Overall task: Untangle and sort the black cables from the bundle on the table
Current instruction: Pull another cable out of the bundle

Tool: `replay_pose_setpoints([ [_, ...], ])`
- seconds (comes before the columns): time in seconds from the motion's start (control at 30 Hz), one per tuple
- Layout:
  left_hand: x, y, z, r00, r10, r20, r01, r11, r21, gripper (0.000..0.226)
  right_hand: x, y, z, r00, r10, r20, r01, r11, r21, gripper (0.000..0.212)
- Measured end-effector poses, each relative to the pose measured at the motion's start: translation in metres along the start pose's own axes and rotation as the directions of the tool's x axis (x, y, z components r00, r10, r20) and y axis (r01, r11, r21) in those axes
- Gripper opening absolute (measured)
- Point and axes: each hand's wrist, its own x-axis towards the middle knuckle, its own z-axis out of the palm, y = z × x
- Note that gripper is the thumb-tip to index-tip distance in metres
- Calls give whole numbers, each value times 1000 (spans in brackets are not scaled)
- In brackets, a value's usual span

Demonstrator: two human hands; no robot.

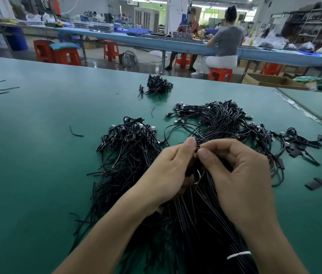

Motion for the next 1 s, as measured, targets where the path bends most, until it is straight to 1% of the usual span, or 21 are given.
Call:
replay_pose_setpoints([
  [0.03, 2, -1, -5, 999, 22, -35, -20, 999, 43, 48, 0, 0, 0, 998, 64, 31, -65, 997, 31, 2],
  [0.1, 6, -3, -18, 990, 59, -130, -44, 992, 119, 51, 1, 2, -2, 975, 201, 98, -207, 977, 53, 31],
  [0.13, 8, -2, -24, 980, 75, -184, -50, 989, 136, 53, 1, 4, -4, 959, 247, 142, -251, 968, 6, 43],
  [0.17, 9, -2, -30, 965, 101, -242, -62, 985, 164, 55, 1, 4, -5, 941, 282, 189, -269, 959, -91, 50],
  [0.2, 11, -3, -35, 941, 147, -306, -78, 971, 226, 57, -1, 5, -5, 916, 306, 259, -254, 943, -216, 48],
  [0.27, 13, -6, -41, 872, 285, -399, -96, 898, 430, 59, -7, 6, 0, 854, 348, 387, -159, 883, -442, 31],
  [0.33, 13, -8, -38, 826, 382, -415, -82, 810, 581, 57, -16, 6, 11, 797, 373, 475, -83, 847, -526, 22],
  [0.37, 12, -8, -36, 813, 411, -413, -74, 777, 626, 53, -21, 6, 17, 777, 374, 506, -52, 839, -541, 22],
  [0.4, 10, -8, -34, 803, 431, -412, -68, 753, 654, 50, -25, 5, 23, 773, 359, 524, -9, 831, -556, 23],
  [0.5, 8, -9, -29, 805, 436, -403, -71, 744, 664, 47, -32, 7, 33, 794, 297, 531, 124, 775, -619, 31],
  [0.63, 8, -10, -27, 820, 408, -403, -66, 766, 640, 61, -34, 18, 32, 809, 305, 502, 115, 755, -645, 26],
  [0.7, 8, -10, -26, 833, 391, -391, -64, 771, 634, 64, -34, 21, 33, 809, 298, 507, 120, 760, -638, 27],
  [0.8, 8, -10, -26, 843, 390, -371, -67, 760, 647, 64, -34, 23, 33, 816, 264, 514, 140, 773, -619, 20],
  [0.9, 9, -11, -25, 841, 396, -369, -81, 766, 637, 62, -33, 26, 31, 806, 229, 545, 187, 776, -602, 20],
  [1.0, 9, -11, -23, 841, 400, -365, -85, 763, 641, 62, -34, 25, 32, 765, 176, 619, 279, 777, -565, 34],
])
